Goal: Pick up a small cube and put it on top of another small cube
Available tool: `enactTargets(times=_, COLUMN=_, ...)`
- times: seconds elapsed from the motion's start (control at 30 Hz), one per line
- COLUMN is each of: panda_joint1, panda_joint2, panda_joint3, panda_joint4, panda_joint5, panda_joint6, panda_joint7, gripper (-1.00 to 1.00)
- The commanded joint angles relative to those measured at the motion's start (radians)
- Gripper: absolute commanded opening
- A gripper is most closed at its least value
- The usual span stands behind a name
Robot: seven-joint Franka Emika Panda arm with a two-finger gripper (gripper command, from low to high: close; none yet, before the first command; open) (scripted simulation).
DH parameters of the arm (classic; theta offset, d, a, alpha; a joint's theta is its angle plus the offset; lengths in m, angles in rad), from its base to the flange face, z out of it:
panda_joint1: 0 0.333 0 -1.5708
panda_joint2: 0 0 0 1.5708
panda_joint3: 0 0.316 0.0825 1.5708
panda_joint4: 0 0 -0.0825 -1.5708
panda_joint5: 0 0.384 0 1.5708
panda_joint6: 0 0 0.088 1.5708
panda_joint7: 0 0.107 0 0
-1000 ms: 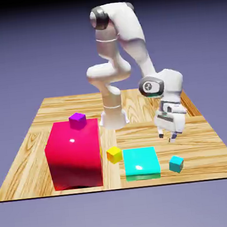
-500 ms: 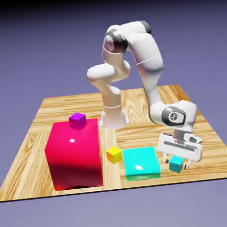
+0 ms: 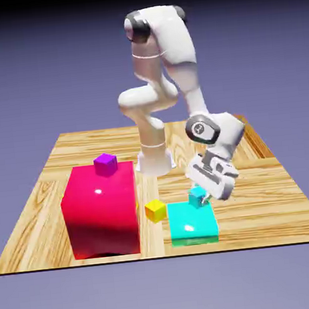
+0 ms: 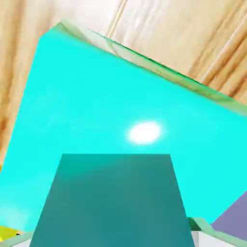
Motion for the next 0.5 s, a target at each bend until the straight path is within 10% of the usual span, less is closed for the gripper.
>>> enactTargets(times=0.0, panda_joint1=0.006, panda_joint2=-0.036, panda_joint3=-0.028, panda_joint4=-0.033, panda_joint5=0.034, panda_joint6=-0.015, panda_joint7=0.019, gripper=-1.00)
enactTargets(times=0.37, panda_joint1=-0.048, panda_joint2=0.053, panda_joint3=-0.178, panda_joint4=-0.130, panda_joint5=-0.037, panda_joint6=0.121, panda_joint7=0.208, gripper=-1.00)
enactTargets(times=0.4, panda_joint1=-0.048, panda_joint2=0.053, panda_joint3=-0.178, panda_joint4=-0.130, panda_joint5=-0.037, panda_joint6=0.121, panda_joint7=0.208, gripper=1.00)
enactTargets(times=0.47, panda_joint1=-0.042, panda_joint2=0.017, panda_joint3=-0.166, panda_joint4=-0.131, panda_joint5=-0.004, panda_joint6=0.088, panda_joint7=0.184, gripper=1.00)
